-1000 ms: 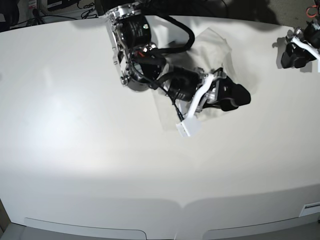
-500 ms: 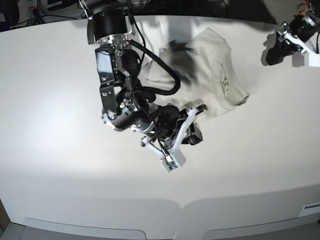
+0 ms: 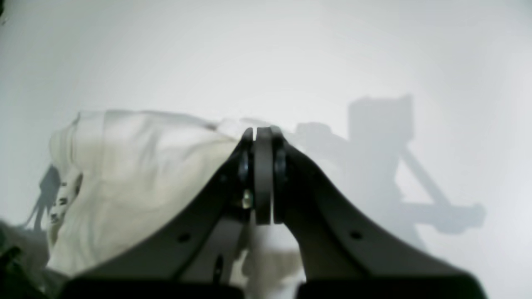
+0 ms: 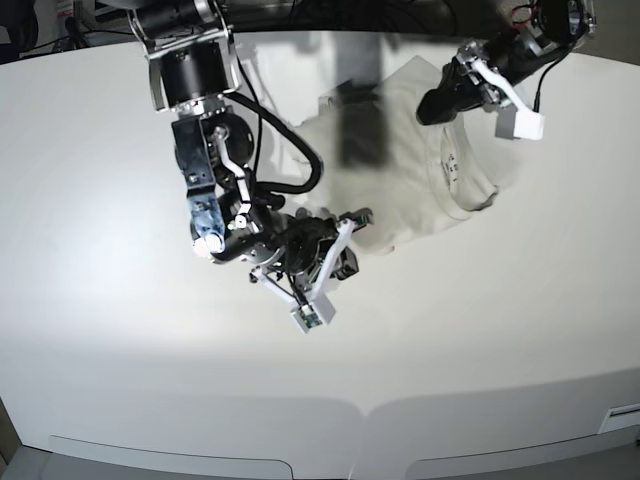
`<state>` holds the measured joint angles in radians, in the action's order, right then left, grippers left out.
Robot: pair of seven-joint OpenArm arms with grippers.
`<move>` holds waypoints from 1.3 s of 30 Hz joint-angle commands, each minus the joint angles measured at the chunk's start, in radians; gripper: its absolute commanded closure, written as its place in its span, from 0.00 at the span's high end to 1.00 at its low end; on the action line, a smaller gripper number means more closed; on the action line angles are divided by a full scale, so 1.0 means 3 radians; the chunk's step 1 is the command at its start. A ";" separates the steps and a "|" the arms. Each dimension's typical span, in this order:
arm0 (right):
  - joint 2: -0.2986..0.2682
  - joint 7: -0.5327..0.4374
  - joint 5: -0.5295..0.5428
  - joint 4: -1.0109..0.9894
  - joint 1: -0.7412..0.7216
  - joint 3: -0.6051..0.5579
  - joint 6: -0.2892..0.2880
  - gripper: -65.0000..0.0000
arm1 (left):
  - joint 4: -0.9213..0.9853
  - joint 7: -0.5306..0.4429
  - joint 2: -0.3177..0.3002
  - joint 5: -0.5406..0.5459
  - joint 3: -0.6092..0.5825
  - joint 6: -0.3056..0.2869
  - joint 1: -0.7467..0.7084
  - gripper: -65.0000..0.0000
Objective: Fold the T-shirt properly
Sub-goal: 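Grasp the bundled shirt with both grippers and lift it, then pull the shirt with both grippers to square the folded bundle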
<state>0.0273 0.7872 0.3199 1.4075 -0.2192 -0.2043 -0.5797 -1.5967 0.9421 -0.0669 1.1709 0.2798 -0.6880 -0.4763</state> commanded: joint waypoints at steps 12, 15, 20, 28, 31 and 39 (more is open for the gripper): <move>-0.0214 -0.0217 -0.0333 -0.0394 0.0031 -0.0020 -0.0042 0.00 | -0.0047 -0.1453 -0.0058 -0.2274 -0.0483 0.0479 0.0093 0.00; -0.0359 -0.0205 -0.0333 -0.0390 0.0116 -0.0022 -0.0120 0.00 | -0.0010 -0.1465 -0.0148 -0.2421 -0.0373 0.0645 0.0251 0.00; -0.0559 -0.0210 -0.0331 -0.0220 0.0402 -0.0020 -0.0234 0.00 | 0.0462 -0.1480 -0.0292 -0.2455 -0.0292 0.0676 0.0629 0.00; -0.0643 -0.0270 -0.0308 0.0402 0.1050 -0.0022 -0.0262 0.00 | 0.1499 -0.1626 -0.0484 -0.2541 -0.0285 0.0675 0.1322 0.00; -0.0635 -0.0318 -0.0309 0.0572 0.1242 -0.0020 -0.0262 0.00 | 0.1615 -0.1643 -0.0529 -0.2541 -0.0286 0.0675 0.1489 0.00; -0.0635 -0.0359 -0.0294 0.0870 0.1526 -0.0020 -0.0259 0.00 | 0.1626 -0.1601 -0.0571 -0.2514 -0.0285 0.0642 0.1762 0.00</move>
<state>-0.1612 0.6891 0.2264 1.6505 0.2443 -0.2119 -0.6514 -1.1088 0.4328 -0.2188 0.4637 0.1883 -0.5503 0.0463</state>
